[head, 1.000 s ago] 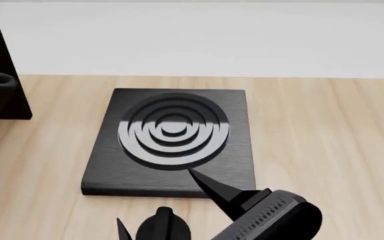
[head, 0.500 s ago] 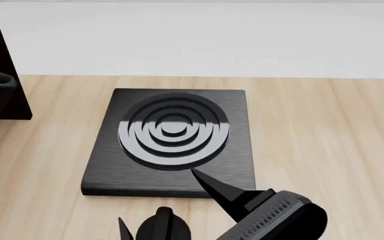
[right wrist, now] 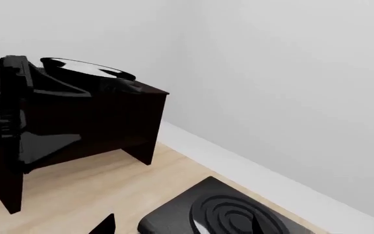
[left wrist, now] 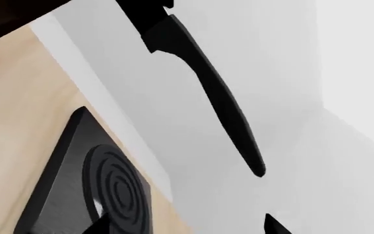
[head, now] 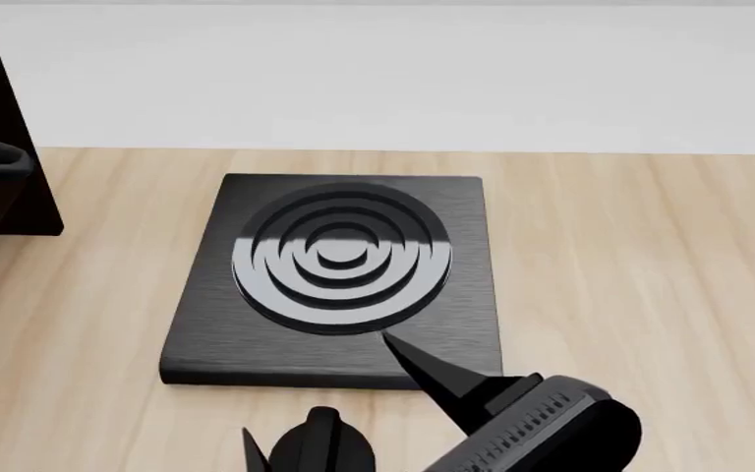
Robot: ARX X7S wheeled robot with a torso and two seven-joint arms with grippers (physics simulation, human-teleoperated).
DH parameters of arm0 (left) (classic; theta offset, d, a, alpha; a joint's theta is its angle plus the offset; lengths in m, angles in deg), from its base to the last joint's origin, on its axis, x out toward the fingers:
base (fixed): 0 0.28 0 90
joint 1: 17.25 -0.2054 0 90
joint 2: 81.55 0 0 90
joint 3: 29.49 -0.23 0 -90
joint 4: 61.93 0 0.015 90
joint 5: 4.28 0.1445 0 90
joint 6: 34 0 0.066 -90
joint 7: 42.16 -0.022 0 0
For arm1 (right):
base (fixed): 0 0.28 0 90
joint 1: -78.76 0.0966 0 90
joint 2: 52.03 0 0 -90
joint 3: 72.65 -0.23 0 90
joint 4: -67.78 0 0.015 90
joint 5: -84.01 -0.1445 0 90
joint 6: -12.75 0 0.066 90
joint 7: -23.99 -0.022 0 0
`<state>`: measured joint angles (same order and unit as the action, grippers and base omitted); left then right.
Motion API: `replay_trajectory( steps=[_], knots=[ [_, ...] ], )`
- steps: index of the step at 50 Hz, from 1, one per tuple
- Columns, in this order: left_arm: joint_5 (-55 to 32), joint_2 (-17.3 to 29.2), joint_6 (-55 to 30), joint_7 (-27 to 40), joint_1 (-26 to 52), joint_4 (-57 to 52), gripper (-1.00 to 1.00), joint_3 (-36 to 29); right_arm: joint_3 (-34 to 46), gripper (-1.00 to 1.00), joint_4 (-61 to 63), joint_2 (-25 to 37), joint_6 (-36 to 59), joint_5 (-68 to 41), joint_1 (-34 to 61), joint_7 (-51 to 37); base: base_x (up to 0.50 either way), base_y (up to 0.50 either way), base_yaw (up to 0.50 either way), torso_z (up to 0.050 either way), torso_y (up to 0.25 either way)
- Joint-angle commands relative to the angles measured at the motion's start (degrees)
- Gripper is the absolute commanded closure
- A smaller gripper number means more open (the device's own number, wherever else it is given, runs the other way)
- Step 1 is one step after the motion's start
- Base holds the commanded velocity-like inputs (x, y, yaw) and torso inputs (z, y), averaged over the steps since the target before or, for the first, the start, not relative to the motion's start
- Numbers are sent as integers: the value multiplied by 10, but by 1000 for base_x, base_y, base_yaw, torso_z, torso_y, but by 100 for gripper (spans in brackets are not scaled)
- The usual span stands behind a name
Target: Put the frying pan on the cabinet shelf.
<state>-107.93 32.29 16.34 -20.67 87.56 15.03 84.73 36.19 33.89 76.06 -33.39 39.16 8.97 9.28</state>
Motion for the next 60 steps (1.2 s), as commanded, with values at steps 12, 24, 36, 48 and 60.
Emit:
replay_trajectory(
  steps=[12, 24, 36, 48, 60],
  knots=[
    [237, 27, 8, -102, -46, -147, -100, -23, 9, -100, -9, 8, -9, 15, -1, -2, 0, 0, 0, 0, 0],
    [346, 71, -13, -90, -42, -241, -100, -77, 9, -100, -19, -3, 7, -6, 13, -22, 0, 0, 0, 0, 0],
    [465, 90, 3, -111, -48, -264, -100, -122, -2, -100, -22, -1, -6, -10, 8, -27, 0, 0, 0, 0, 0],
    [556, 106, 5, -109, -45, -285, -100, -181, -12, -100, -31, -2, 3, -24, 11, -49, 0, 0, 0, 0, 0],
    [522, 135, -67, -44, -6, -352, -100, -190, -38, -100, -48, -11, 14, -62, 15, -84, 0, 0, 0, 0, 0]
  ],
)
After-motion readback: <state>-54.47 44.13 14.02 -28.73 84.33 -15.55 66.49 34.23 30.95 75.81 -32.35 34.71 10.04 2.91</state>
